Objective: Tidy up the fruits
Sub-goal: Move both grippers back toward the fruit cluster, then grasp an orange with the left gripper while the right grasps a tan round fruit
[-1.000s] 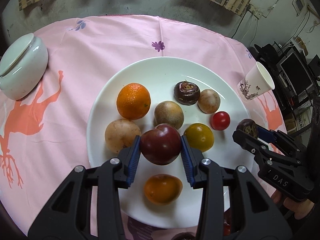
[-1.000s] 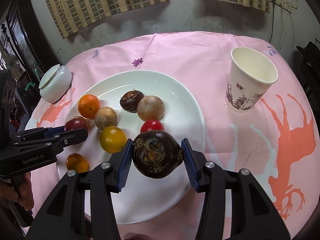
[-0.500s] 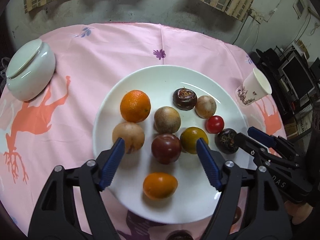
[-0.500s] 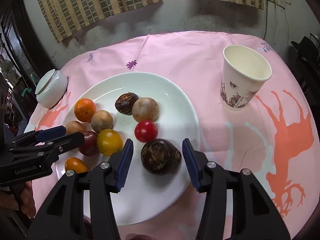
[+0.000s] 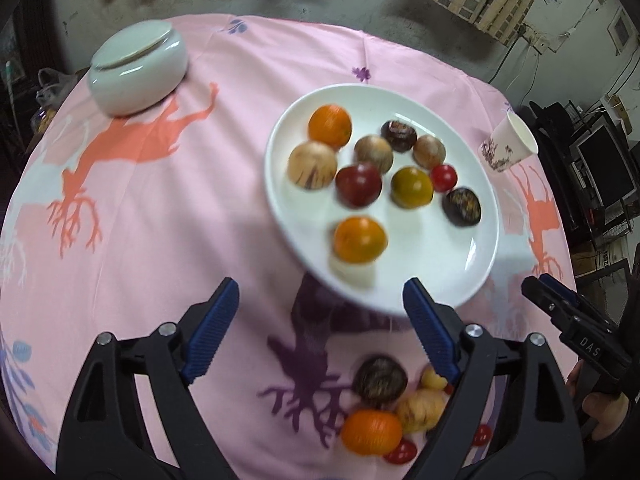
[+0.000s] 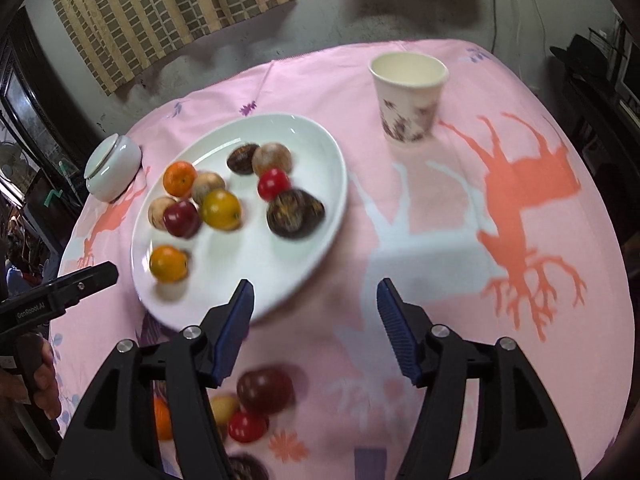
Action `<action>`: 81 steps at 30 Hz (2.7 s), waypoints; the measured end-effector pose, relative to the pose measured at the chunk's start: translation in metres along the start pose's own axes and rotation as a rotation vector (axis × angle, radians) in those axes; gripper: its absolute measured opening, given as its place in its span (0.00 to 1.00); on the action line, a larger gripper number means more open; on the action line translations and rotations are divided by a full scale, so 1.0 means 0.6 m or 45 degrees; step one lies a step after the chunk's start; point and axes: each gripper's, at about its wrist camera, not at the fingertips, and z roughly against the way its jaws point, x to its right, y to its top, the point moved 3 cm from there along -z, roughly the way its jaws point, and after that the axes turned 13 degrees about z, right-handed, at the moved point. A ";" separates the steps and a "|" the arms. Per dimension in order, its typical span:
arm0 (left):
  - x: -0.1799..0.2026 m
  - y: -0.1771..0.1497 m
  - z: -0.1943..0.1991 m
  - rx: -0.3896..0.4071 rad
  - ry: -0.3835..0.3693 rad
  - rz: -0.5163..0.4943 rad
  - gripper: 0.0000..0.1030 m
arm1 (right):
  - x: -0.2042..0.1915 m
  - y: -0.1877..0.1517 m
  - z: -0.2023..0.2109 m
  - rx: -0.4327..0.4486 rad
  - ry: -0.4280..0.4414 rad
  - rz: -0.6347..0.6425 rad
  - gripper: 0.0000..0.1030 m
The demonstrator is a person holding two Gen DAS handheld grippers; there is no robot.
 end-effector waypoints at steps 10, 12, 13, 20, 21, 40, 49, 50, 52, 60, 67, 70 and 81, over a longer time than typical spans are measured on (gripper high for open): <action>-0.053 -0.096 0.057 -0.046 0.054 0.021 0.86 | -0.026 -0.120 0.057 -0.102 0.009 -0.010 0.65; -0.060 -0.114 0.063 -0.059 0.062 0.019 0.86 | -0.033 -0.139 0.066 -0.116 0.013 -0.001 0.65; -0.063 -0.124 0.065 -0.067 0.069 0.016 0.86 | -0.037 -0.150 0.070 -0.123 0.011 0.005 0.65; -0.069 -0.184 0.064 -0.142 0.101 -0.021 0.86 | -0.032 -0.195 0.091 -0.154 -0.009 -0.026 0.66; -0.068 -0.190 0.064 -0.148 0.102 -0.027 0.86 | -0.031 -0.200 0.093 -0.157 -0.010 -0.026 0.66; -0.012 -0.226 0.035 -0.194 0.078 -0.115 0.86 | -0.005 -0.241 0.112 -0.168 -0.004 -0.086 0.67; 0.006 -0.211 0.000 -0.201 0.059 -0.147 0.84 | -0.009 -0.228 0.091 -0.189 0.018 -0.076 0.67; 0.008 -0.210 -0.003 -0.200 0.056 -0.155 0.84 | -0.010 -0.226 0.088 -0.191 0.022 -0.075 0.67; 0.012 -0.206 -0.013 -0.208 0.054 -0.167 0.81 | -0.013 -0.223 0.081 -0.196 0.028 -0.068 0.67; 0.025 -0.211 -0.038 -0.257 -0.021 -0.226 0.43 | -0.022 -0.210 0.059 -0.211 0.066 -0.059 0.67; -0.003 -0.191 -0.007 -0.192 -0.022 -0.199 0.41 | -0.104 -0.180 0.050 -0.201 0.251 0.065 0.67; -0.023 -0.181 0.010 -0.170 -0.036 -0.174 0.35 | -0.154 -0.171 0.033 -0.231 0.339 0.143 0.67; -0.045 -0.169 -0.008 -0.210 -0.132 -0.062 0.50 | -0.197 -0.127 -0.028 -0.269 0.241 0.230 0.67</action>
